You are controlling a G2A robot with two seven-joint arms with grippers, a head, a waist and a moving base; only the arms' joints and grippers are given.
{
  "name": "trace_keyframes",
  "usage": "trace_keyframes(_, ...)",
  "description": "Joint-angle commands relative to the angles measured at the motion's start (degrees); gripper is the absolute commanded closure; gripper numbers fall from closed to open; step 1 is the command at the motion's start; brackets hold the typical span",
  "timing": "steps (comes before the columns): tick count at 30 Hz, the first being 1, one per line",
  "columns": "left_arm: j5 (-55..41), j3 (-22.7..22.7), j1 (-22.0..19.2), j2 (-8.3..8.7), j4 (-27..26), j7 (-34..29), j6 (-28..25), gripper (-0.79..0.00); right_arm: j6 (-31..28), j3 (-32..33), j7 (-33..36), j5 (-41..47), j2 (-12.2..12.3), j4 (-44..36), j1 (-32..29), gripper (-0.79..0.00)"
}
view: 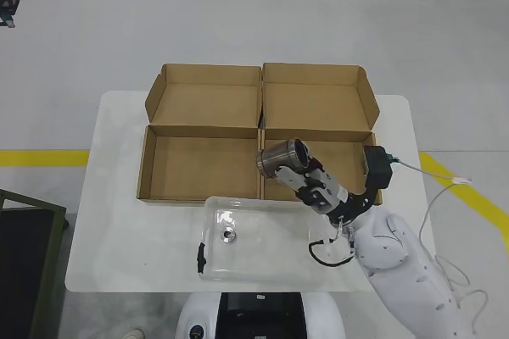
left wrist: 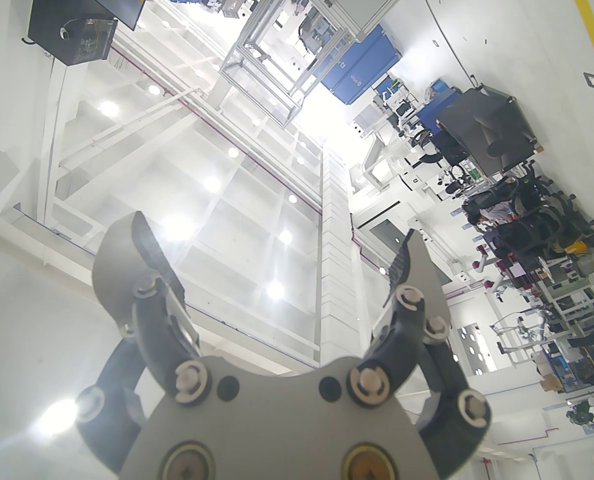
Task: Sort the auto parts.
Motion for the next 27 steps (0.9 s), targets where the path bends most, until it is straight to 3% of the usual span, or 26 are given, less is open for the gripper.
trace_keyframes(1,0.0,0.0,0.0,0.00,0.0,0.0,0.0,-0.785,0.8,-0.2,0.5,-0.9,-0.1,-0.2,0.1,0.000)
trace_keyframes(13,0.0,0.0,0.0,0.00,0.0,0.0,0.0,-0.785,9.7,-4.6,8.7,-16.7,-1.1,1.3,4.8,0.000)
trace_keyframes(27,0.0,0.0,0.0,0.00,0.0,0.0,0.0,-0.785,13.9,-15.1,16.1,-30.2,-4.2,10.1,16.0,0.000)
